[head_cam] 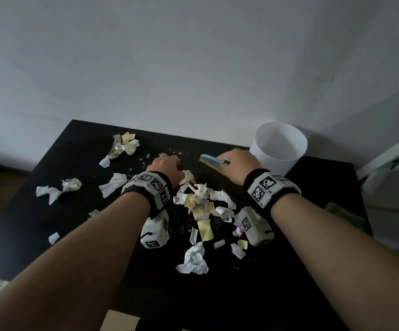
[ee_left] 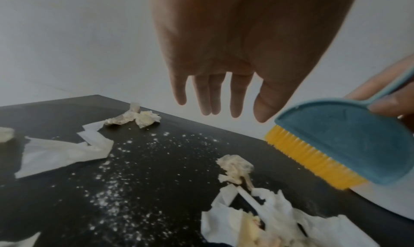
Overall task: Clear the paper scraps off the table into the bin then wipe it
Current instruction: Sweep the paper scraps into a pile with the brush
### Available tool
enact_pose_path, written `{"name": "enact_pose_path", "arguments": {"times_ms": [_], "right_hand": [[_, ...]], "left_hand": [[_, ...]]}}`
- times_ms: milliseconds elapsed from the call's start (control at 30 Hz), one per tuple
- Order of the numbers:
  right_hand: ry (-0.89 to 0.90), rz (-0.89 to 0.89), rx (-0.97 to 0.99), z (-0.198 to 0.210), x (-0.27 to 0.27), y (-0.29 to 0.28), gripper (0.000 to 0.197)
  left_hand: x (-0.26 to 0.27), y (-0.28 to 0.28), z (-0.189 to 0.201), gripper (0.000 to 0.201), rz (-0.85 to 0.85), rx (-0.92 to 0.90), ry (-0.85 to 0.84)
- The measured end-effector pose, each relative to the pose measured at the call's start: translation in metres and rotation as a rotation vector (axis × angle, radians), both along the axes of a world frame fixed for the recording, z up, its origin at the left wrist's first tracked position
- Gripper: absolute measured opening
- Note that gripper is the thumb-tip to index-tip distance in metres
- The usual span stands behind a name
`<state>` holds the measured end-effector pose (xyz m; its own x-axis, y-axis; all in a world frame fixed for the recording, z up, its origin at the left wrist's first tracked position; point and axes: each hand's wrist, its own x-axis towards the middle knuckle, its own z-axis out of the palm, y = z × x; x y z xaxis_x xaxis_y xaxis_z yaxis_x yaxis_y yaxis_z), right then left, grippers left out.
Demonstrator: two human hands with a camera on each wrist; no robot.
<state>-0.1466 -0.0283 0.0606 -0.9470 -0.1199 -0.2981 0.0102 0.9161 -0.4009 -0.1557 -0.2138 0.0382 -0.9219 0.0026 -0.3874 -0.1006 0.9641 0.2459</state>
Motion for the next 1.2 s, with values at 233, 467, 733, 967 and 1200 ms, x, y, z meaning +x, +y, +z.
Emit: {"name": "enact_pose_path", "arguments": {"times_ms": [233, 467, 733, 967, 1200], "right_hand": [[0.041, 0.017, -0.027, -0.004, -0.039, -0.056, 0.032], [0.047, -0.021, -0.001, -0.017, -0.090, -0.115, 0.030], [-0.131, 0.019, 0.180, -0.032, -0.109, -0.140, 0.032], [-0.248, 0.106, 0.171, -0.001, -0.112, -0.129, 0.029], [-0.014, -0.049, 0.052, -0.020, -0.113, -0.123, 0.026]], "left_hand": [[-0.034, -0.059, 0.002, 0.049, -0.006, -0.009, 0.014], [-0.079, -0.120, -0.010, 0.049, -0.039, 0.023, 0.011], [-0.118, -0.142, -0.024, 0.047, -0.101, 0.079, -0.017], [-0.130, -0.133, -0.023, 0.046, -0.127, 0.101, -0.032], [-0.119, -0.128, -0.021, 0.046, -0.124, 0.077, -0.014]]}}
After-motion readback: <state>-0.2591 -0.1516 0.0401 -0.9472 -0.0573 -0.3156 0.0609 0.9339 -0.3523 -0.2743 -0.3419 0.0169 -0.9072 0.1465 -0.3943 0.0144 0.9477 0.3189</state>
